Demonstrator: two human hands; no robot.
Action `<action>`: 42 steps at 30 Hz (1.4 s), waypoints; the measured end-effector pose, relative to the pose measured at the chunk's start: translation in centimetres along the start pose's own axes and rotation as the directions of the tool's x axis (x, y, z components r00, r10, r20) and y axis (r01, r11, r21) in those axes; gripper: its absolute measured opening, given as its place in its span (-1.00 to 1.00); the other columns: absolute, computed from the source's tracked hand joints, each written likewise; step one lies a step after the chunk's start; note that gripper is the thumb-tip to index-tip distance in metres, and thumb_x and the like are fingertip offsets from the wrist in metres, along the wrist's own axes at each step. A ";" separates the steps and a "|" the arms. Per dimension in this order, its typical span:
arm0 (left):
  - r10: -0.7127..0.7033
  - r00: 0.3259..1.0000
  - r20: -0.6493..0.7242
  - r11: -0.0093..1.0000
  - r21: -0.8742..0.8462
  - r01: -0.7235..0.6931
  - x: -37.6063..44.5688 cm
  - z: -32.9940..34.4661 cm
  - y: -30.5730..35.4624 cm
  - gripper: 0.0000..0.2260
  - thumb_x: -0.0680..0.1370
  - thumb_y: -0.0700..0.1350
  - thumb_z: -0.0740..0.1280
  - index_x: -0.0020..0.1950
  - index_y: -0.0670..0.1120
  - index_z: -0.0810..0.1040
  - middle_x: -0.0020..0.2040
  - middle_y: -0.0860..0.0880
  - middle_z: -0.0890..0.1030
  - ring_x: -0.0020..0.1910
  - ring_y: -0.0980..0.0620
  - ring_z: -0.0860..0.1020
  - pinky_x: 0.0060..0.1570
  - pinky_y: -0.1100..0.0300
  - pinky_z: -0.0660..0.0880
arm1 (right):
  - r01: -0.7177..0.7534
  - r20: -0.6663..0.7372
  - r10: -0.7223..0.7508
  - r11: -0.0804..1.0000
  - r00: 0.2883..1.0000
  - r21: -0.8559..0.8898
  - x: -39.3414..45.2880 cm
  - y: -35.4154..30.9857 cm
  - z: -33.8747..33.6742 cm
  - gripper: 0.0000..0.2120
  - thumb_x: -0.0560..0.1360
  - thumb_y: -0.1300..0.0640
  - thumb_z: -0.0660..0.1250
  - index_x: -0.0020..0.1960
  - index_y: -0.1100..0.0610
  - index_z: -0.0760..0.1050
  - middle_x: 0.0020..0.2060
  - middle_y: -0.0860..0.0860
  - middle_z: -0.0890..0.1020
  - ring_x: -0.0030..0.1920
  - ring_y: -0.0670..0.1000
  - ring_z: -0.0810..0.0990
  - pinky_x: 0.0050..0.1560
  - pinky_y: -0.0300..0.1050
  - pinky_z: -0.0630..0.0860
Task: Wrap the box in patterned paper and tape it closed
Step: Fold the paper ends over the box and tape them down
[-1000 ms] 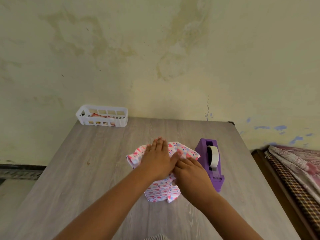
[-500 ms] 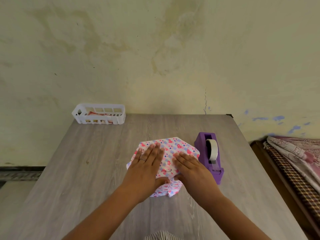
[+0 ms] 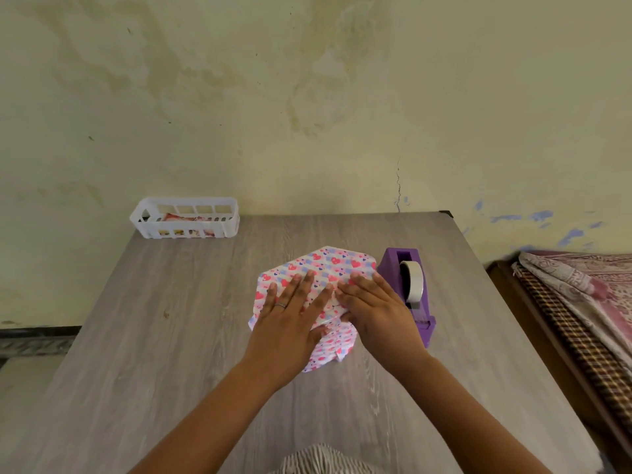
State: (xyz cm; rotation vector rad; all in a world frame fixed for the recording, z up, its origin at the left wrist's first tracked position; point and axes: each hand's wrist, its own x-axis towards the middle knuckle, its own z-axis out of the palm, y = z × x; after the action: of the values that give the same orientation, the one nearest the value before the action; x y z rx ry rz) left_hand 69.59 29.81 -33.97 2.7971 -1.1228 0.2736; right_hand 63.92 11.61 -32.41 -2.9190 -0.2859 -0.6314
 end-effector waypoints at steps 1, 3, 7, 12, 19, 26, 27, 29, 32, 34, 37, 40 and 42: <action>-0.008 1.000 0.001 1.000 -0.004 0.008 0.2 0.0 0.3 -0.49 0.54 0.14 0.01 0.47 0.02 0.19 0.44 -0.14 0.35 0.39 -0.13 0.36 0.40 -0.13 0.11 | -0.023 0.024 0.023 1.000 0.999 0.020 0.3 0.1 -0.4 -0.58 0.23 0.10 0.60 0.08 0.09 0.65 0.08 0.00 0.67 0.18 0.05 0.60 0.26 0.16 0.39; 0.006 1.000 0.002 1.000 -0.009 -0.006 0.4 0.0 0.9 -0.50 0.53 0.13 0.02 0.45 0.00 0.23 0.45 -0.14 0.33 0.41 -0.14 0.32 0.37 -0.14 0.08 | -0.072 0.022 0.070 0.990 0.997 0.121 0.2 0.3 -1.5 -0.61 0.26 0.13 0.59 0.07 0.08 0.64 0.06 -0.03 0.67 0.16 0.03 0.60 0.24 0.14 0.47; 0.069 0.996 -0.053 0.997 0.022 -0.068 0.2 0.5 1.4 -0.49 0.53 0.10 0.04 0.46 -0.04 0.24 0.48 -0.09 0.26 0.47 -0.10 0.21 0.40 -0.15 0.02 | -0.444 -0.063 0.532 0.760 0.844 0.474 -1.1 2.3 -3.6 -0.76 0.41 0.23 0.46 0.07 0.10 0.62 0.00 -0.11 0.61 0.01 -0.09 0.55 0.00 -0.33 0.44; 0.099 0.993 -0.062 0.994 0.056 -0.096 0.3 0.8 1.3 -0.46 0.52 0.09 0.04 0.48 -0.06 0.18 0.48 -0.03 0.27 0.46 -0.04 0.23 0.41 -0.11 -0.01 | -0.940 0.276 0.917 0.214 0.287 0.265 -3.4 8.2 -1.5 -0.70 0.53 0.11 0.32 0.21 0.23 0.49 0.06 0.14 0.59 -0.03 0.06 0.54 -0.05 -0.06 0.48; 0.099 0.994 -0.057 0.994 0.059 -0.095 0.4 0.8 1.2 -0.47 0.52 0.08 0.04 0.46 -0.06 0.21 0.46 -0.04 0.32 0.42 -0.05 0.29 0.42 -0.09 -0.03 | -0.787 0.701 0.713 -0.441 -0.014 0.432 -3.3 9.8 0.4 -0.80 0.48 0.13 0.40 -0.05 0.26 0.49 -0.12 0.16 0.52 -0.25 0.09 0.46 -0.23 0.01 0.51; 0.100 0.994 -0.052 0.994 0.055 -0.097 0.6 0.9 1.2 -0.46 0.52 0.10 0.03 0.46 -0.06 0.21 0.46 -0.06 0.31 0.42 -0.06 0.27 0.39 -0.09 0.02 | -0.635 0.717 0.696 -0.540 0.032 0.553 -3.5 9.8 1.0 -0.96 0.46 0.30 0.37 -0.15 0.25 0.51 -0.20 0.17 0.57 -0.13 0.17 0.50 -0.06 0.22 0.56; 0.101 0.994 -0.048 0.994 0.054 -0.098 0.6 0.9 1.2 -0.46 0.51 0.10 0.03 0.47 -0.06 0.21 0.46 -0.06 0.30 0.42 -0.06 0.26 0.39 -0.09 0.01 | -0.615 0.697 0.716 -0.534 0.035 0.580 -3.7 9.5 1.2 -0.97 0.45 0.30 0.38 -0.13 0.25 0.53 -0.18 0.18 0.58 -0.16 0.15 0.53 -0.15 0.18 0.57; 0.101 0.994 -0.045 0.994 0.052 -0.098 0.6 0.9 1.2 -0.46 0.52 0.10 0.03 0.47 -0.06 0.21 0.46 -0.06 0.30 0.42 -0.07 0.28 0.39 -0.08 0.01 | -0.578 0.669 0.742 -0.526 0.047 0.624 -4.0 9.0 1.5 -0.96 0.44 0.30 0.38 -0.11 0.25 0.54 -0.19 0.17 0.58 -0.18 0.12 0.55 -0.22 0.12 0.56; 0.101 0.994 -0.031 0.994 0.051 -0.099 0.7 0.8 1.2 -0.46 0.52 0.10 0.03 0.47 -0.07 0.22 0.45 -0.06 0.32 0.41 -0.08 0.31 0.39 -0.09 0.02 | -0.521 0.638 0.765 -0.510 0.088 0.684 -4.4 8.5 1.3 -0.99 0.46 0.30 0.34 -0.13 0.25 0.53 -0.21 0.15 0.57 -0.19 0.10 0.53 -0.11 0.13 0.58; 0.098 0.995 -0.021 0.994 0.055 -0.097 0.7 0.8 1.2 -0.45 0.52 0.10 0.03 0.48 -0.07 0.20 0.47 -0.06 0.29 0.43 -0.08 0.28 0.37 -0.12 0.07 | -0.467 0.618 0.779 -0.509 0.108 0.723 -4.7 8.1 1.1 -0.98 0.47 0.32 0.33 -0.14 0.24 0.52 -0.20 0.14 0.55 -0.18 0.11 0.54 -0.02 0.15 0.56; 0.101 0.995 -0.011 0.994 0.048 -0.100 0.6 0.9 1.1 -0.45 0.52 0.10 0.03 0.48 -0.07 0.19 0.48 -0.06 0.26 0.44 -0.07 0.25 0.36 -0.13 0.08 | -0.417 0.585 0.804 -0.498 0.105 0.760 -5.8 7.6 1.6 -0.97 0.47 0.36 0.30 -0.09 0.33 0.50 -0.14 0.15 0.54 -0.08 0.13 0.57 0.04 0.14 0.57; 0.101 0.995 -0.013 0.994 0.046 -0.101 0.6 0.8 1.2 -0.46 0.53 0.09 0.03 0.48 -0.07 0.20 0.48 -0.06 0.28 0.44 -0.09 0.27 0.37 -0.13 0.07 | -0.399 0.538 0.840 -0.471 0.068 0.787 -6.5 7.2 2.4 -0.84 0.44 0.40 0.31 0.03 0.37 0.48 -0.13 0.11 0.54 -0.09 0.09 0.57 0.02 0.13 0.58; 0.103 0.995 -0.007 0.994 0.043 -0.102 0.6 0.7 1.2 -0.47 0.53 0.09 0.02 0.48 -0.07 0.20 0.48 -0.07 0.29 0.44 -0.10 0.28 0.37 -0.13 0.06 | -0.392 0.520 0.852 -0.457 0.065 0.798 -6.7 6.9 2.7 -0.84 0.42 0.41 0.33 0.00 0.33 0.47 -0.13 0.12 0.53 -0.10 0.07 0.57 0.02 0.12 0.58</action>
State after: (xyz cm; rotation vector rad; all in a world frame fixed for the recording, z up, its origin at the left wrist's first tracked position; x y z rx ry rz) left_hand 69.27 28.47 -34.52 2.7754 -1.2755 0.3236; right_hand 60.51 4.30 -38.34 -0.9756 1.0706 -0.4500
